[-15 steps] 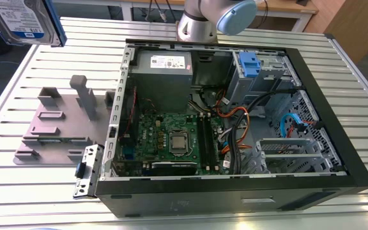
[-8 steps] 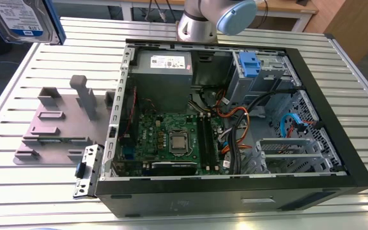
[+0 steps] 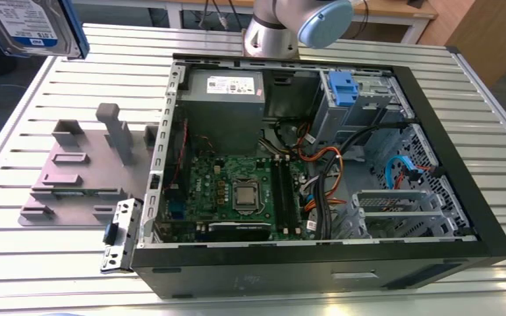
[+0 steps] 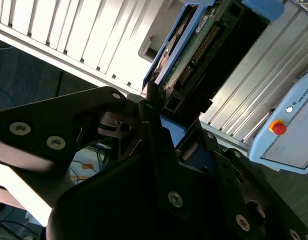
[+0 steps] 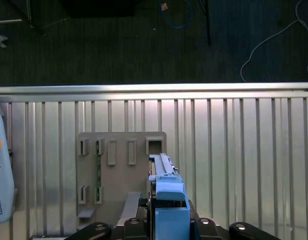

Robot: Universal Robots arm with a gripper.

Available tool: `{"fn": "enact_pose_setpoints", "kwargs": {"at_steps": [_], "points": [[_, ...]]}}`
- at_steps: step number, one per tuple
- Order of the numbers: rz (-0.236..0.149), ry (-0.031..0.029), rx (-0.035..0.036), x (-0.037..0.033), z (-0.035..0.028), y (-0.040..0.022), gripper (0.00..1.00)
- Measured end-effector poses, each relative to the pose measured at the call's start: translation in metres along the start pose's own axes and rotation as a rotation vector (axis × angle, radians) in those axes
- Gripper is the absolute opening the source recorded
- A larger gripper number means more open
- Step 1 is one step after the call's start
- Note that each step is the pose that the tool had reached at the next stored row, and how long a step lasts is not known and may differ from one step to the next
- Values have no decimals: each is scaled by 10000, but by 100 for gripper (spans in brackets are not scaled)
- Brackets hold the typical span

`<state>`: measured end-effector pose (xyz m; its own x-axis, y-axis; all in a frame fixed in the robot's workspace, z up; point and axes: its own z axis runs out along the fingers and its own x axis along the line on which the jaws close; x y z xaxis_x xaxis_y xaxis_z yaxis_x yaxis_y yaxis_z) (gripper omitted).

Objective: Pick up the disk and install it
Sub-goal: 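Pick up the disk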

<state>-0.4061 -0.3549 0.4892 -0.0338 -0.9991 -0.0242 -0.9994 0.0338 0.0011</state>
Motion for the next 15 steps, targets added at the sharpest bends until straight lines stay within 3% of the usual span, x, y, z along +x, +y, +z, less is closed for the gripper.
{"fn": "enact_pose_setpoints", "kwargs": {"at_steps": [9, 15], "points": [[0, 0, 0, -1, -55, 0, 36], [0, 0, 0, -1, -59, -1, 36]]}}
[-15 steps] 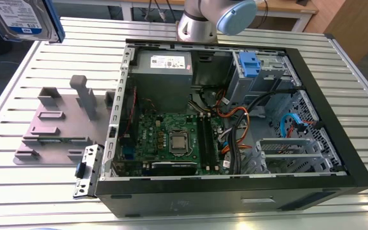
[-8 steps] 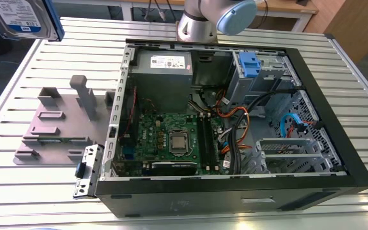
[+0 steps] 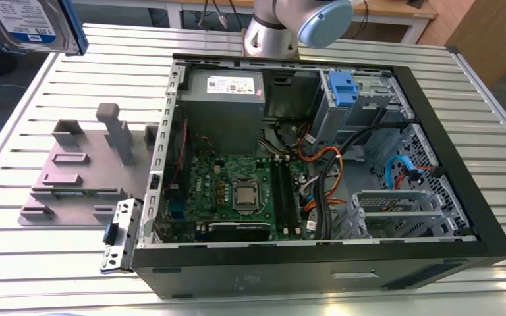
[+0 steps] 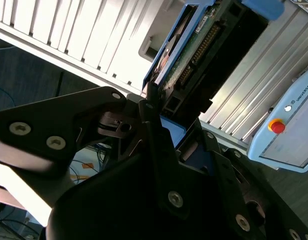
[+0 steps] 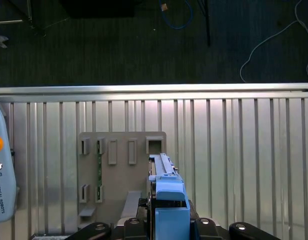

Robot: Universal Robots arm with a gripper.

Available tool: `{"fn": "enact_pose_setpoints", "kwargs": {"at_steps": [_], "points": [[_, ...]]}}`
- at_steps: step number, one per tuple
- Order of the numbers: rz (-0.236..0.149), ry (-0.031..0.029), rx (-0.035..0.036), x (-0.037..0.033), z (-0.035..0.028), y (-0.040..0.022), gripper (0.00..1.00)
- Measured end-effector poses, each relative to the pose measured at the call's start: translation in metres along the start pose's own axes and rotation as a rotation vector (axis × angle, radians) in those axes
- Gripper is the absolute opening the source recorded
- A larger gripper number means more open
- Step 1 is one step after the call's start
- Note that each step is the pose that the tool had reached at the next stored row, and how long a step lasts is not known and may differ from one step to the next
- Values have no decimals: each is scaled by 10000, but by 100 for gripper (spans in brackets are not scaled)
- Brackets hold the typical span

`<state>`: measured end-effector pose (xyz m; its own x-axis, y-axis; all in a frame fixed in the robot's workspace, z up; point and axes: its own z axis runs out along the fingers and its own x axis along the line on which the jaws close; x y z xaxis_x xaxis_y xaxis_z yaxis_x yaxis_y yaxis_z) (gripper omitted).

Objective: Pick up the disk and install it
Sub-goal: 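Pick up the disk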

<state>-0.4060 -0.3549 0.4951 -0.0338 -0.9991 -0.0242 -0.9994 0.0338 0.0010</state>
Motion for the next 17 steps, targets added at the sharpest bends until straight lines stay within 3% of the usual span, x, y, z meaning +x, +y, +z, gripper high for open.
{"fn": "enact_pose_setpoints", "kwargs": {"at_steps": [17], "points": [[-1, 1, 0, -3, 0, -98, 36]]}}
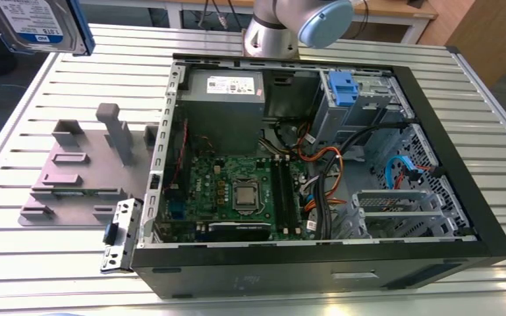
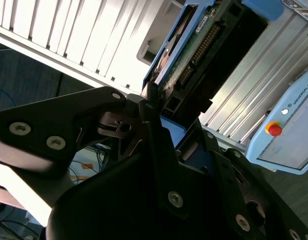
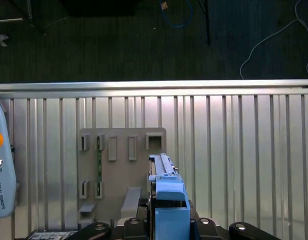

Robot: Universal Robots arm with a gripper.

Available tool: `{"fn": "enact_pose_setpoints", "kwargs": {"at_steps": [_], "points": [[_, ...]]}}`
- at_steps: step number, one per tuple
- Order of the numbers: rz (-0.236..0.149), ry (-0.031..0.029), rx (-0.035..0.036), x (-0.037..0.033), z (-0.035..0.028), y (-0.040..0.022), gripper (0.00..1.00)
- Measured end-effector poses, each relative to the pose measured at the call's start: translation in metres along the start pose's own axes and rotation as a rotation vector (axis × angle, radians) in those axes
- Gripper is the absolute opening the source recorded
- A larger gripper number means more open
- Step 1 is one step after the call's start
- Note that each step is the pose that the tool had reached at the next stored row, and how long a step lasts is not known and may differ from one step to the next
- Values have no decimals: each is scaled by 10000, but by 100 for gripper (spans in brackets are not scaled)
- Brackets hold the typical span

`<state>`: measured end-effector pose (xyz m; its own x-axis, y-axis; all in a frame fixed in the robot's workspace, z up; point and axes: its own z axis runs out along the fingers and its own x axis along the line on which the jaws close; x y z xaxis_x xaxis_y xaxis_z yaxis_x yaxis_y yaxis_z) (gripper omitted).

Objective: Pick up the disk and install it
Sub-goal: 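Pick up the disk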

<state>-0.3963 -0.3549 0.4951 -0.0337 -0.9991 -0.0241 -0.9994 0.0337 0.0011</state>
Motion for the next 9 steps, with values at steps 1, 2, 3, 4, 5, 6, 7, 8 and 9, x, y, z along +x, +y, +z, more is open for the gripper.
{"fn": "enact_pose_setpoints", "kwargs": {"at_steps": [1, 2, 3, 4, 5, 6, 7, 8, 9], "points": [[0, 0, 1, 0, 0, -5, 36], [1, 0, 1, 0, 1, -9, 36], [1, 0, 0, -1, 0, -13, 36], [1, 0, 0, -1, 0, -17, 36], [1, 0, 1, -1, 0, -20, 36], [1, 0, 1, -1, 0, -23, 36], [2, 0, 0, -1, 0, -26, 36], [1, 1, 0, -1, 0, -29, 36], [1, 0, 1, -1, 0, -32, 36]]}}
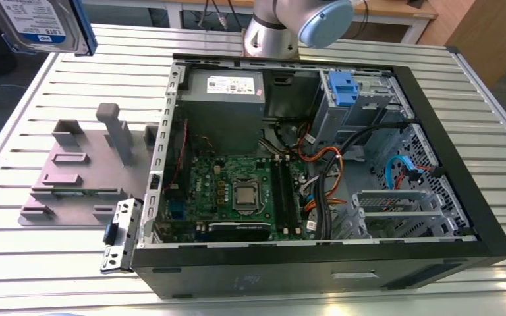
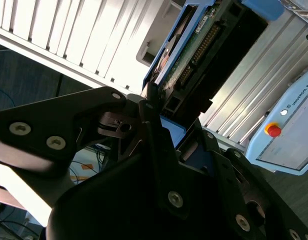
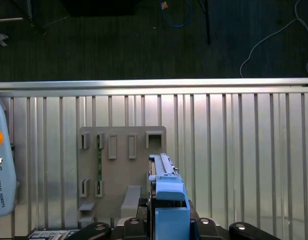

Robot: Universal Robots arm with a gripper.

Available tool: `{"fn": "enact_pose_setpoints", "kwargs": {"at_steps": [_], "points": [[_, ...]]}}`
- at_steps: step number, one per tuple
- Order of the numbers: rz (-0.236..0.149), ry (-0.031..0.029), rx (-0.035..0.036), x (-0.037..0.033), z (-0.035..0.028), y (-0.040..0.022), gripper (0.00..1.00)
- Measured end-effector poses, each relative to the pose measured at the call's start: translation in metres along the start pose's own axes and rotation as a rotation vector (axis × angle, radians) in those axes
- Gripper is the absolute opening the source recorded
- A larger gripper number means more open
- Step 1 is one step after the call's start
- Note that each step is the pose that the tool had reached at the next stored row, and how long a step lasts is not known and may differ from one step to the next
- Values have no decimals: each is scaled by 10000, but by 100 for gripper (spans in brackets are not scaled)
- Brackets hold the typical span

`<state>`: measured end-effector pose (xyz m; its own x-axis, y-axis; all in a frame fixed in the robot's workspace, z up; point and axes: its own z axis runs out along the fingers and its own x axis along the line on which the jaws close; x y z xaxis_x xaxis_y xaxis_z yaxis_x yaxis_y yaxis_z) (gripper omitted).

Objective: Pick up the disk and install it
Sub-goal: 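Pick up the disk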

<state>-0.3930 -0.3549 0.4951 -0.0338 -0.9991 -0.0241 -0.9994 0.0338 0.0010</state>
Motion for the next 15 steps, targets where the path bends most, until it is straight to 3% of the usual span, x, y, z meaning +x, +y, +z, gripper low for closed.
{"fn": "enact_pose_setpoints", "kwargs": {"at_steps": [15], "points": [[0, 0, 0, -2, 0, -57, 36]]}}
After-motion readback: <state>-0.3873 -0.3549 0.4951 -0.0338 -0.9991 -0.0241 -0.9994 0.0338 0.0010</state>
